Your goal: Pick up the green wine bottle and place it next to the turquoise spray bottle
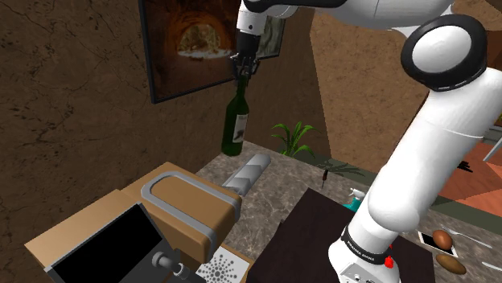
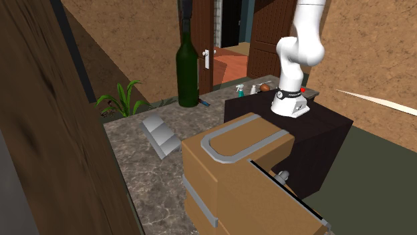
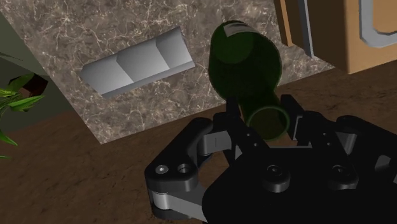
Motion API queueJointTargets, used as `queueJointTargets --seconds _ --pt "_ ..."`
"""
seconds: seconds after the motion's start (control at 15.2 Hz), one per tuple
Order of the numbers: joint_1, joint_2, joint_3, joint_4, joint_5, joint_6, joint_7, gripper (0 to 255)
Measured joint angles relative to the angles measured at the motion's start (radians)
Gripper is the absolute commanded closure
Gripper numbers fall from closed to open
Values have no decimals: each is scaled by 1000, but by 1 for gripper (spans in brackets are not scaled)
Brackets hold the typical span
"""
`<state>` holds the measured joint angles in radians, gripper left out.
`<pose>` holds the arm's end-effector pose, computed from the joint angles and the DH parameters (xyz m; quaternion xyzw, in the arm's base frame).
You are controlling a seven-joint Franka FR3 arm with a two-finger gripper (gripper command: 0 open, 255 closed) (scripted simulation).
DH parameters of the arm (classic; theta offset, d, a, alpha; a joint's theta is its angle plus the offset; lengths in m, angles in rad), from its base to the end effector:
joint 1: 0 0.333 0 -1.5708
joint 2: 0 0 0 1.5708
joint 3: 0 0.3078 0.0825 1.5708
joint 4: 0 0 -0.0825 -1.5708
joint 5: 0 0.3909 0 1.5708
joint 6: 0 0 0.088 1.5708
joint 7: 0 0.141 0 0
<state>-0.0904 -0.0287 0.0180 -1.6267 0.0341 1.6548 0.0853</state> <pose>0.5614 -0.0360 0.5792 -0.9963 0.0797 -0.0283 0.0170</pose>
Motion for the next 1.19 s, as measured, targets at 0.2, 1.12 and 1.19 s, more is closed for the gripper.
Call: queueJointTargets --seconds 0.2,1.12,1.19 --pt "-15 -110 -18 -137 1 25 -35 255" --pt "-101 -549 -149 -520 -60 -34 -228 255" --pt "-109 -580 -161 -538 -69 -47 -243 255"
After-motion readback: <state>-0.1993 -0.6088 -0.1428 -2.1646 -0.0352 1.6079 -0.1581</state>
